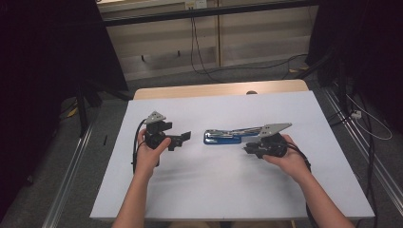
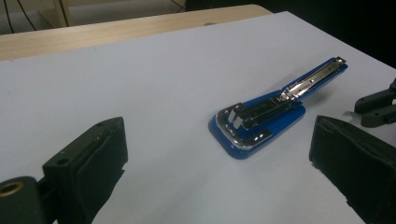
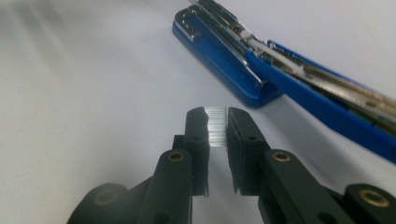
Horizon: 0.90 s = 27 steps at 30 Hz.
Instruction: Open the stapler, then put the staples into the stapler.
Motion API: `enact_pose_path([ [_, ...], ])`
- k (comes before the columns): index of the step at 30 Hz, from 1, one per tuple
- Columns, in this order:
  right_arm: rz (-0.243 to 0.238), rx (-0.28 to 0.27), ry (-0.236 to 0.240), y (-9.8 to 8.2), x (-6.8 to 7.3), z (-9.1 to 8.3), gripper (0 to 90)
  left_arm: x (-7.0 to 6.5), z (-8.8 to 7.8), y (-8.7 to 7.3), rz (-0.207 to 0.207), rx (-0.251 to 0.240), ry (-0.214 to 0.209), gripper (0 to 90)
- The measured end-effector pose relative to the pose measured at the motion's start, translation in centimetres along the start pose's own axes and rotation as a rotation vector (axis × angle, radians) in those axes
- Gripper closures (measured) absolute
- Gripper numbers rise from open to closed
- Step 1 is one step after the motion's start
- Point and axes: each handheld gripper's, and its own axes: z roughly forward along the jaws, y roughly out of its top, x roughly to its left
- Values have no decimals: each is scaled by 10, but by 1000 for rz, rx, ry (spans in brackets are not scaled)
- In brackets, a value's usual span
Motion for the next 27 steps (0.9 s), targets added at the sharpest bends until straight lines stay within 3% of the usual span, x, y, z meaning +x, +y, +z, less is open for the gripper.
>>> enact_pose_path([
  [6,-31,-10,-6,15,0,0,798,2,-6,-4,1,3,-11,46],
  [9,-35,-19,-8,21,-1,1,798,2,-9,-6,21,4,-20,50],
  [27,-77,-41,-4,55,-17,5,798,0,-11,-12,28,2,-36,51],
])
